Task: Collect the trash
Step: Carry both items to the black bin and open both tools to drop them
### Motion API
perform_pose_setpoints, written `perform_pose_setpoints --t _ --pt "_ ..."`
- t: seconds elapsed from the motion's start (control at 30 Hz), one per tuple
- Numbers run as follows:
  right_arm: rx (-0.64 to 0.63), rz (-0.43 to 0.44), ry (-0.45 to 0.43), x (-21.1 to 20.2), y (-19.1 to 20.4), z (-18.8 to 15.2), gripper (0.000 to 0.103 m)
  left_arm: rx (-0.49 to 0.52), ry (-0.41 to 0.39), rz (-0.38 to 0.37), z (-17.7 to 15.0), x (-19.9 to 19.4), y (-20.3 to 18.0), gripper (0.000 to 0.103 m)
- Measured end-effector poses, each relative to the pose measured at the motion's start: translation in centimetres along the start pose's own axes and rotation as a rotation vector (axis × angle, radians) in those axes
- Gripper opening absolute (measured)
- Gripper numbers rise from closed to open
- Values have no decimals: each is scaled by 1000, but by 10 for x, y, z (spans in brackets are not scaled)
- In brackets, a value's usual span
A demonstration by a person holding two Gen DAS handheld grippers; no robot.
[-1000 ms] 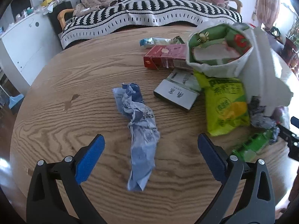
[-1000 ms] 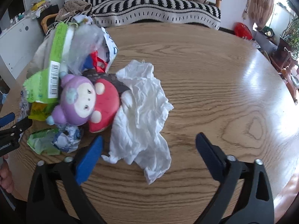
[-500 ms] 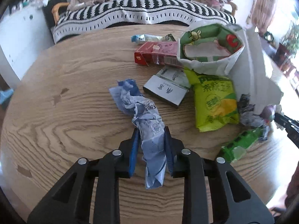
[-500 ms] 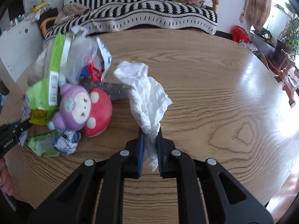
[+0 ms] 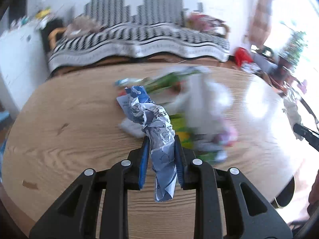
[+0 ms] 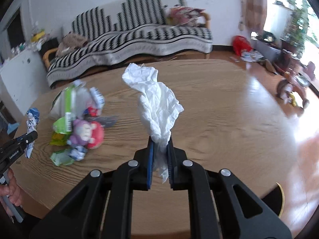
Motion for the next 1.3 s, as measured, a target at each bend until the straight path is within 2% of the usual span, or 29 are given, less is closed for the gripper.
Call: perform_pose_setpoints --t 0.13,0.27,0.43,0.57,0.7,0.77,0.87,0.97,1.13,1.17,1.2,1.23,1.27,1.3 --pt "95 -84 -22 -28 -82 -11 12 134 -44 -152 14 -9 -98 24" --pt "257 -184 -45 -56 -178 -26 12 228 -31 -342 10 -6 -212 24" --pt "409 -286 -21 -74 -274 -57 13 345 41 -539 -27 5 -352 24" --pt "526 -322 101 -62 -339 -92 13 423 128 -643 -66 26 -437 24" --pt "624 -321 283 -31 -381 -131 13 462 222 -704 -100 53 -490 24" --pt "665 -306 369 -14 -398 -151 13 479 253 -711 -110 69 -505 24" --pt "704 -274 449 2 -415 -172 13 489 310 -702 -122 100 -523 24" --pt "723 -267 478 12 -419 -176 13 484 346 -697 -130 115 -533 24" --pt "739 -245 477 16 -426 -168 13 510 347 -689 -133 124 -542 25" --pt "740 -241 478 14 -425 -169 18 514 342 -689 -133 121 -543 26" --pt "739 -234 484 13 -425 -167 27 523 335 -687 -134 118 -542 36" --pt "735 -233 480 17 -424 -163 54 534 325 -686 -133 113 -542 55" --pt "727 -240 470 15 -420 -163 78 538 313 -685 -133 109 -542 67" --pt "711 -255 452 10 -419 -159 81 537 297 -685 -132 107 -542 79"
Point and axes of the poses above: each gripper's, at about its wrist camera, not at the fingertips, and x roughly the way its jaws point, y to its left, z to its top, the point moved 1 cm from there along x, roughly the way its jaws point, and after that the axes turned 6 degrees about x, right-handed, at the moved point
